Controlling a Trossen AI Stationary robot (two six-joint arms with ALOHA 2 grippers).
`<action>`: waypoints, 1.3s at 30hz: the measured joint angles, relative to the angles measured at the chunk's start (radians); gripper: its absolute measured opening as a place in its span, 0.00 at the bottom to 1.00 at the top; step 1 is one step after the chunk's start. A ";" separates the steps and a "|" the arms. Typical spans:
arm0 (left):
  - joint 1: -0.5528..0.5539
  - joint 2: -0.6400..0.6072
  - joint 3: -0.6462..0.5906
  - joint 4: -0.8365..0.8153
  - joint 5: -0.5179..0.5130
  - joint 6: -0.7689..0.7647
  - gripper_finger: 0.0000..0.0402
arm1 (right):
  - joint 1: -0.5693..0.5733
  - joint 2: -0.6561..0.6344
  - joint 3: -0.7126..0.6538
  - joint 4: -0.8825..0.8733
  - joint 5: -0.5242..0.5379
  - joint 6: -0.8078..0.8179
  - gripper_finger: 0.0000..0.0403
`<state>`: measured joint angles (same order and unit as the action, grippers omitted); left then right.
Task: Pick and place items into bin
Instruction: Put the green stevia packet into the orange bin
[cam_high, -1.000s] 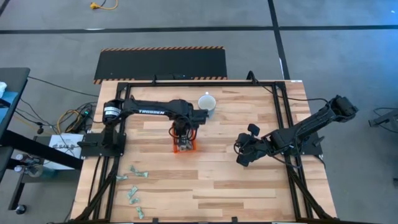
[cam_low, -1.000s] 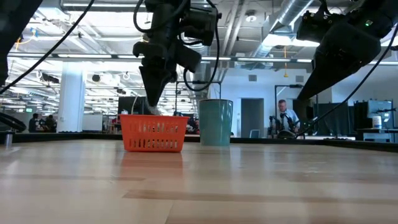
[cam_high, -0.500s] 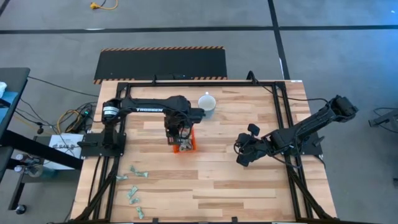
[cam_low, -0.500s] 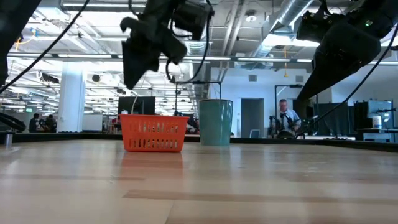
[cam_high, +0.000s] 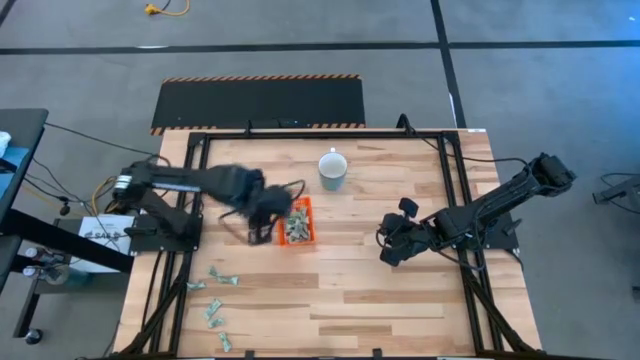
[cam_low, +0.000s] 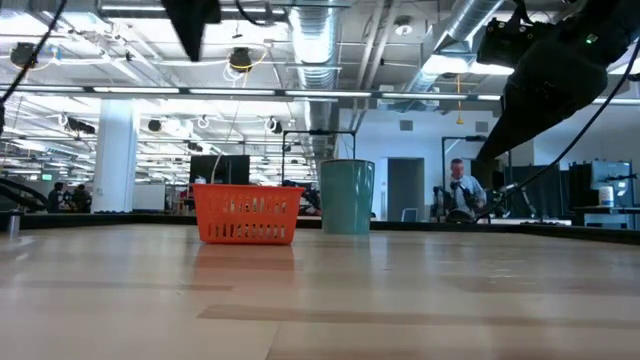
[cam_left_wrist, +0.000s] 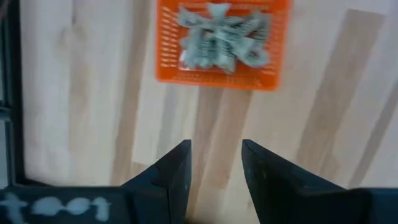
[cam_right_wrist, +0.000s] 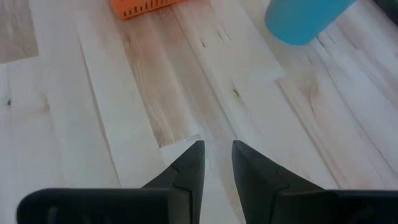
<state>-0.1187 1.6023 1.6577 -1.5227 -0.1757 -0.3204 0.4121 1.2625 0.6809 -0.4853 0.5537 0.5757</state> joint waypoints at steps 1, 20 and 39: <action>-0.031 -0.027 -0.030 0.017 -0.007 -0.021 0.32 | 0.000 0.000 0.000 0.000 0.003 0.000 0.19; -0.490 -0.305 -0.818 0.600 0.076 -0.480 0.32 | -0.022 0.000 0.000 0.084 0.075 -0.037 0.19; -0.562 -0.291 -1.009 0.887 0.178 -0.634 0.32 | -0.049 0.002 0.000 0.091 0.111 -0.090 0.19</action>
<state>-0.6808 1.3112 0.6491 -0.6360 0.0027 -0.9548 0.3627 1.2648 0.6810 -0.3943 0.6643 0.4862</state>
